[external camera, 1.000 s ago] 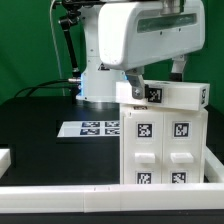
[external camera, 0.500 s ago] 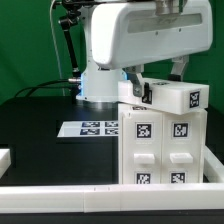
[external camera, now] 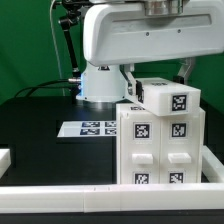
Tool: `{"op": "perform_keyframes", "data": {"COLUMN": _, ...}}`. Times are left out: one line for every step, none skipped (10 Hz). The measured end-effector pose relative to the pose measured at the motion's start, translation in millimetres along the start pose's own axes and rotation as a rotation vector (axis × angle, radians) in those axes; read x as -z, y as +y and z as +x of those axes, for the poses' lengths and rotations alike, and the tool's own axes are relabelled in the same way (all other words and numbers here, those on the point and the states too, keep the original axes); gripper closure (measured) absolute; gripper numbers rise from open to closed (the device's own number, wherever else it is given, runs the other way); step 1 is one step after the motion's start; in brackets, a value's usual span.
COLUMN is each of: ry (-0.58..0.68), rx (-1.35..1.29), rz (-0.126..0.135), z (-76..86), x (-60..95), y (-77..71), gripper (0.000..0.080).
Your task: Assemble cabinet
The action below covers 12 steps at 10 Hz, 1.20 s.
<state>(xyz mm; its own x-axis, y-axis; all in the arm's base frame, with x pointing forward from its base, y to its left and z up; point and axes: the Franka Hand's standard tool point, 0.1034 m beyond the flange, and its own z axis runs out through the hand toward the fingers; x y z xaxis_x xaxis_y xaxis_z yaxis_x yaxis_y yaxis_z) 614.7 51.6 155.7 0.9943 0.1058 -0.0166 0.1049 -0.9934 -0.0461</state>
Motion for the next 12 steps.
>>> {"op": "perform_keyframes", "data": {"ry": 0.003, "rx": -0.112, "rz": 0.005, "z": 0.2, "x": -0.1, "y": -0.2, "gripper": 0.0243}}
{"op": "perform_keyframes", "data": {"ry": 0.003, "rx": -0.199, "rz": 0.005, "z": 0.3, "x": -0.2, "y": -1.1, "gripper": 0.0243}}
{"op": "perform_keyframes", "data": {"ry": 0.008, "rx": -0.309, "rz": 0.004, "z": 1.0, "x": -0.4, "y": -3.6, "gripper": 0.0243}}
{"op": "perform_keyframes", "data": {"ry": 0.015, "rx": -0.413, "rz": 0.004, "z": 2.0, "x": -0.8, "y": -7.6, "gripper": 0.0243}}
{"op": "perform_keyframes", "data": {"ry": 0.028, "rx": -0.494, "rz": 0.006, "z": 3.3, "x": -1.0, "y": -9.8, "gripper": 0.0243}}
{"op": "perform_keyframes", "data": {"ry": 0.040, "rx": -0.603, "rz": 0.010, "z": 4.5, "x": -1.2, "y": -11.3, "gripper": 0.0243}}
{"op": "perform_keyframes", "data": {"ry": 0.046, "rx": -0.626, "rz": 0.011, "z": 5.7, "x": -0.8, "y": -11.9, "gripper": 0.0243}}
{"op": "perform_keyframes", "data": {"ry": 0.046, "rx": -0.714, "rz": 0.014, "z": 5.9, "x": -0.7, "y": -12.2, "gripper": 0.0243}}
{"op": "perform_keyframes", "data": {"ry": 0.045, "rx": -0.787, "rz": 0.016, "z": 5.9, "x": -0.8, "y": -12.4, "gripper": 0.0243}}
{"op": "perform_keyframes", "data": {"ry": 0.045, "rx": -0.844, "rz": 0.018, "z": 5.9, "x": -0.9, "y": -12.7, "gripper": 0.0243}}
{"op": "perform_keyframes", "data": {"ry": 0.045, "rx": -0.887, "rz": 0.019, "z": 5.9, "x": -0.9, "y": -13.1, "gripper": 0.0243}}
{"op": "perform_keyframes", "data": {"ry": 0.043, "rx": -0.964, "rz": 0.024, "z": 6.0, "x": -0.9, "y": -13.7, "gripper": 0.0243}}
